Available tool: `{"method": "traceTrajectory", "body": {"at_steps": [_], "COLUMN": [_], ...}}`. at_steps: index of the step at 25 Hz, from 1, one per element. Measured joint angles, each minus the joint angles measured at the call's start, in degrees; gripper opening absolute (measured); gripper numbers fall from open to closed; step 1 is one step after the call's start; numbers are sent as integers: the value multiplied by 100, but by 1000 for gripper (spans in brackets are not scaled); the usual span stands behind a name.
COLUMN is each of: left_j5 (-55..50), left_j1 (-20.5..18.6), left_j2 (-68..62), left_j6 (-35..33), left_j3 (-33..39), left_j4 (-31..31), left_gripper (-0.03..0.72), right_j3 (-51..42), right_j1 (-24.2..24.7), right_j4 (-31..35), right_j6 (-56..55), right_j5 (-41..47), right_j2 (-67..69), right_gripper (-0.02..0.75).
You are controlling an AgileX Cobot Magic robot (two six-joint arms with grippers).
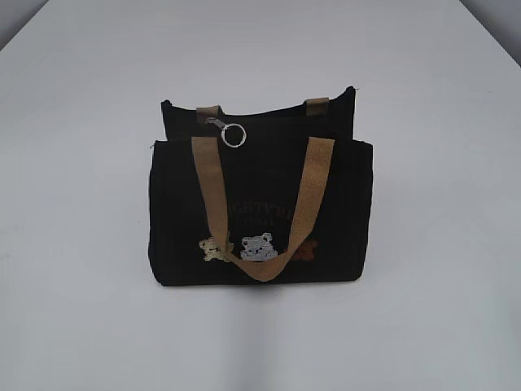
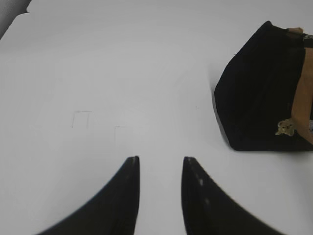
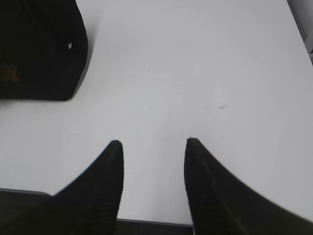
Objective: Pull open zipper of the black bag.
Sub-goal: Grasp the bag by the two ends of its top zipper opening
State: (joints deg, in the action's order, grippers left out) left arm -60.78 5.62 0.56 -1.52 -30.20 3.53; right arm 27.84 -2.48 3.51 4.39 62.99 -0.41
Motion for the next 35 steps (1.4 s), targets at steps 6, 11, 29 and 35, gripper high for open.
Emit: {"method": "traceTrajectory", "body": {"at_steps": [6, 11, 29, 35], "left_j5": [0, 0, 1730, 2515], "left_j1": [0, 0, 30, 30], "left_j2": [0, 0, -1543, -4509], "left_j6": [0, 0, -3211, -8501], "left_j3": [0, 0, -128, -135], "left_j4": [0, 0, 2148, 5868], "left_gripper": [225, 225, 272, 368], "right_j3": [0, 0, 0, 0], "right_j1": [0, 0, 0, 0], "right_j4": [0, 0, 0, 0], "right_j6": [0, 0, 0, 0], "right_j5": [0, 0, 0, 0], "right_j2": [0, 0, 0, 0], "right_gripper": [327, 327, 327, 327]}}
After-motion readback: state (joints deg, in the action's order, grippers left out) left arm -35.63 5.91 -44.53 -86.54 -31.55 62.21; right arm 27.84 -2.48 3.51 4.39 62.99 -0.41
